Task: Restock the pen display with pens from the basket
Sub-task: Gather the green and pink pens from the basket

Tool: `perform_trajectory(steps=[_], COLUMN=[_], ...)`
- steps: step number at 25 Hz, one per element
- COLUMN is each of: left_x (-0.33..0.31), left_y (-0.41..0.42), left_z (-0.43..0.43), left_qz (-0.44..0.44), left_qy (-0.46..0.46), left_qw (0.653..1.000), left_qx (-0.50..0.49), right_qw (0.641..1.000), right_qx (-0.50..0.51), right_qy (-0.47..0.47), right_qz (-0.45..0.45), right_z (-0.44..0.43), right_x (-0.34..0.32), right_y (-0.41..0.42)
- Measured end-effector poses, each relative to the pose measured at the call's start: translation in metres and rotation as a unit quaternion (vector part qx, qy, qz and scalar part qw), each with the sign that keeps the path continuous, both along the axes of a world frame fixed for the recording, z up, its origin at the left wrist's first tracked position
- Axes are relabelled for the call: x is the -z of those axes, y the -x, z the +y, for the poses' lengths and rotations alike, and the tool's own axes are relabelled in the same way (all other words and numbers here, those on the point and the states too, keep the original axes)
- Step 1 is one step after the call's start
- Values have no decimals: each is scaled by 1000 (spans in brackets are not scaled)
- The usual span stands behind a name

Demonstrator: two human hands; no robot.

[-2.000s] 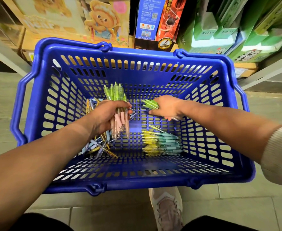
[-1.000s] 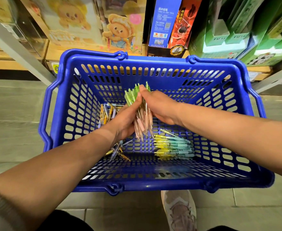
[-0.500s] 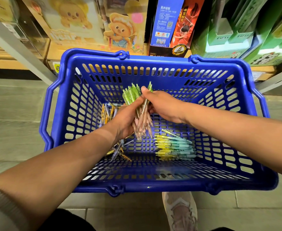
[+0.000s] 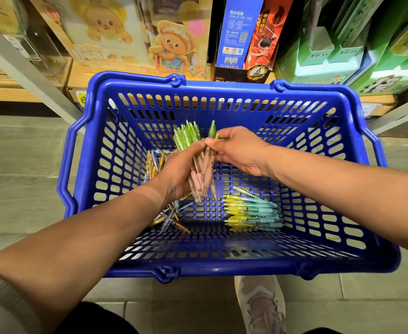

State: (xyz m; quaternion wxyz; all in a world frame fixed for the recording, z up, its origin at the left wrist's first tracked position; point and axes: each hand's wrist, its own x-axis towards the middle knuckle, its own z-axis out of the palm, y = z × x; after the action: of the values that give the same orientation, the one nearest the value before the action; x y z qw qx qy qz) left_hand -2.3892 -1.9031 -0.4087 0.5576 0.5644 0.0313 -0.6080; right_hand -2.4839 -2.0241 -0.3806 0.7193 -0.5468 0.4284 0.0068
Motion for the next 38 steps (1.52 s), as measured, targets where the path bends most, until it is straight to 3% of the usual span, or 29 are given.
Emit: perform_trajectory(steps=[10, 20, 23, 27, 31, 38], left_x=[3, 3, 3, 2, 3, 0], left_y=[-4, -8, -11, -13, -13, -15], left_z=[1, 5, 4, 2, 1, 7], left_qz=[-11, 4, -11, -21, -25, -29], left_qy=[24, 59, 62, 49, 41, 12], left_qw=[999, 998, 997, 998, 999, 999], left_qx=[23, 30, 33, 33, 8, 19], right_qw=[998, 980, 986, 995, 993, 993], right_qx=[-2, -130, -143, -54, 11, 3], right_qy=[42, 151, 80, -59, -102, -114], right_qz=[36, -9, -41, -55, -65, -37], right_z=[-2, -7, -15, -20, -18, -24], right_x=[-2, -6, -12, -16, -14, -2], right_y=[-4, 1, 7, 15, 14, 3])
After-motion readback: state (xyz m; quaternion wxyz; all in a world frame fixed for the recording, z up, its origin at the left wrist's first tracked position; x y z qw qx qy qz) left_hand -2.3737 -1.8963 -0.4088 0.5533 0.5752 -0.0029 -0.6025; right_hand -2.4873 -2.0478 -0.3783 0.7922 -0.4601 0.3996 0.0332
